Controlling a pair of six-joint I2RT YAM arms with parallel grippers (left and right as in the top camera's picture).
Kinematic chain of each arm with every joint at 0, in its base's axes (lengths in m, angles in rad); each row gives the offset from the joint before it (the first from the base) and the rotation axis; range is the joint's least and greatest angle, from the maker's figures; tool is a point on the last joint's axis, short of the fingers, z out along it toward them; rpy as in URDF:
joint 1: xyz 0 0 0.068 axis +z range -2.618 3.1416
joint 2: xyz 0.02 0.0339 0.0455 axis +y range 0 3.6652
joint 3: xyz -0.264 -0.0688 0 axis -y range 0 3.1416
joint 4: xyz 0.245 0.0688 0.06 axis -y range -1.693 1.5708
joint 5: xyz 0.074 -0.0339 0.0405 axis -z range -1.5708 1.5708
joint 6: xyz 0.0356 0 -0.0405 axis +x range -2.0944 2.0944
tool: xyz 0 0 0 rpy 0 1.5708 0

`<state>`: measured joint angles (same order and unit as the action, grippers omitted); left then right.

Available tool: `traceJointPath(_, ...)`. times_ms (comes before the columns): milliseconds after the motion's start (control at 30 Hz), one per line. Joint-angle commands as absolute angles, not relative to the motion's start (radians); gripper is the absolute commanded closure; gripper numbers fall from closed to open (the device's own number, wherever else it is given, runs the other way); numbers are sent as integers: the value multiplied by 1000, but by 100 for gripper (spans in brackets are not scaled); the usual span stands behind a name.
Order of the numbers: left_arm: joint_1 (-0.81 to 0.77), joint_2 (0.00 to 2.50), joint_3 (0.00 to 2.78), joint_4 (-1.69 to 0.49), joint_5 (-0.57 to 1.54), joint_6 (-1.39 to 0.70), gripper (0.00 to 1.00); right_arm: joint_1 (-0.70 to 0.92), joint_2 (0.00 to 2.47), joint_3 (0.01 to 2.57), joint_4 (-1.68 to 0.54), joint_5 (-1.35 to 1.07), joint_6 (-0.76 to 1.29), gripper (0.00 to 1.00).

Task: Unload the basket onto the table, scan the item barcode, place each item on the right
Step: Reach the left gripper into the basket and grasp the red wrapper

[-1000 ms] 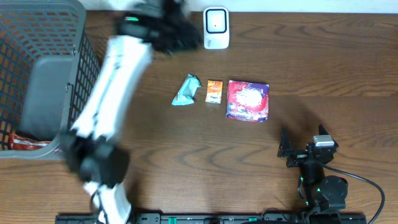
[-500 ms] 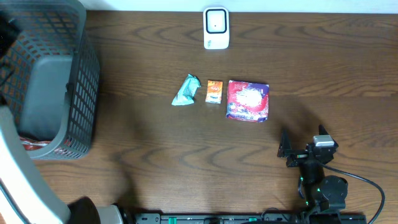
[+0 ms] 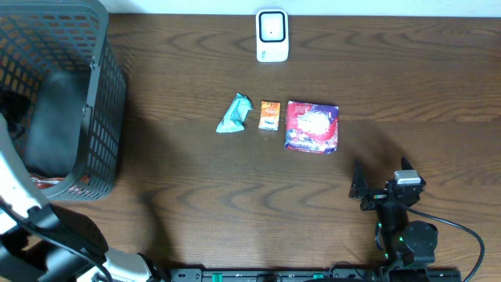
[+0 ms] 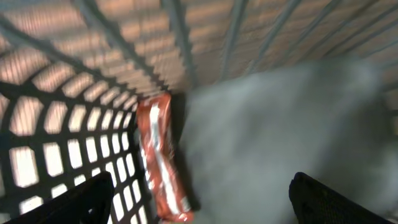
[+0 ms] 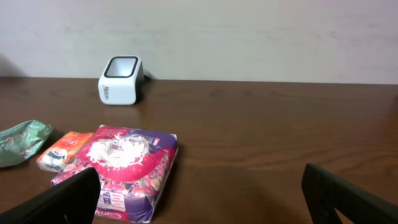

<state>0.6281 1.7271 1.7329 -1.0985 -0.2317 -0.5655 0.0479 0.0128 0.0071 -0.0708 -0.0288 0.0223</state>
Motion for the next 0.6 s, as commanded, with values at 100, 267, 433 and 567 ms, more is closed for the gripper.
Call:
traceJointPath(100,634,1790,1576,-1018,-255,-634,9,41,9,6,-75,-25,36,1)
traceJointPath(267,640,1824,1500,-954,-255,-634,10,41,9,6,-75,-25,36,1)
traceJointPath(433,670,1882,1469,-936,-255,-634,10,41,9,6,-75,-25,36,1)
traceJointPath(567,696,1941,1459,-937,-243,-634,9,41,9,6,-75,-25,37,1)
